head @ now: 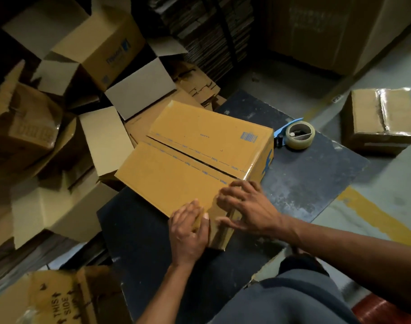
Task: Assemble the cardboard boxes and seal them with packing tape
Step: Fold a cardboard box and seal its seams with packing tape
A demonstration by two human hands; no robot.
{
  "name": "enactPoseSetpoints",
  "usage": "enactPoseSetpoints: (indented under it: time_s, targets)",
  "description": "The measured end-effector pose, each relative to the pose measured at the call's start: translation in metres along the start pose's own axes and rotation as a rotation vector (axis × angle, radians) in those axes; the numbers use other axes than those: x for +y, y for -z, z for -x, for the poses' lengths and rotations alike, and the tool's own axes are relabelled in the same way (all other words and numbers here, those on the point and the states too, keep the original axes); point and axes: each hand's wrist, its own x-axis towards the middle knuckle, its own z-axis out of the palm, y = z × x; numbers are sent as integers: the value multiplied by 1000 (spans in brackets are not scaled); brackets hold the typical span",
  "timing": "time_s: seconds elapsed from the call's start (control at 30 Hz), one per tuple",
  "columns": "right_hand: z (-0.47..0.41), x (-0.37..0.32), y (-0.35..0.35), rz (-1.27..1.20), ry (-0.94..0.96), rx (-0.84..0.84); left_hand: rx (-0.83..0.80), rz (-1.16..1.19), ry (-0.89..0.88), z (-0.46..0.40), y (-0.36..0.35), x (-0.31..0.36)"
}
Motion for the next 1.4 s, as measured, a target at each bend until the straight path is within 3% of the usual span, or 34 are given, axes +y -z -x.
enactPoseSetpoints:
  time_s: [0.07,0.2,0.3,0.43,0.63,0.77,0.9,1.03,1.23,1.3,1.4]
  targets:
    - [-42,28,20,10,-90,0,63,-55,230,-24,3,9]
    - [-137,95,60,58,-501,-156,63,-22,813,-69,14,16]
    - [-173,124,70,7,-634,-313,51,88,1010,-87,18,19]
    - [-172,117,69,140,-420,-569,-51,23,968,-82,12,26]
    - [-169,110,76,185,-416,-612,12,10,1071,-91,16,13]
    - [-136,61,81,364,-253,-657,38,-125,1068,-96,37,-16]
    - [-109,13,87,320,-149,-756,-64,-321,1024,-92,47,-34]
    - [-80,-24,93,235,-146,-928,-40,-279,935,-78,41,-12]
    - [-134,-3,98,159,-104,-740,-122,-393,774,-46,-3,32]
    - [-174,24,78,161,-137,-639,-141,-438,726,-46,-16,43]
    - [-227,64,47,160,-251,-622,-176,-434,634,-55,-36,68]
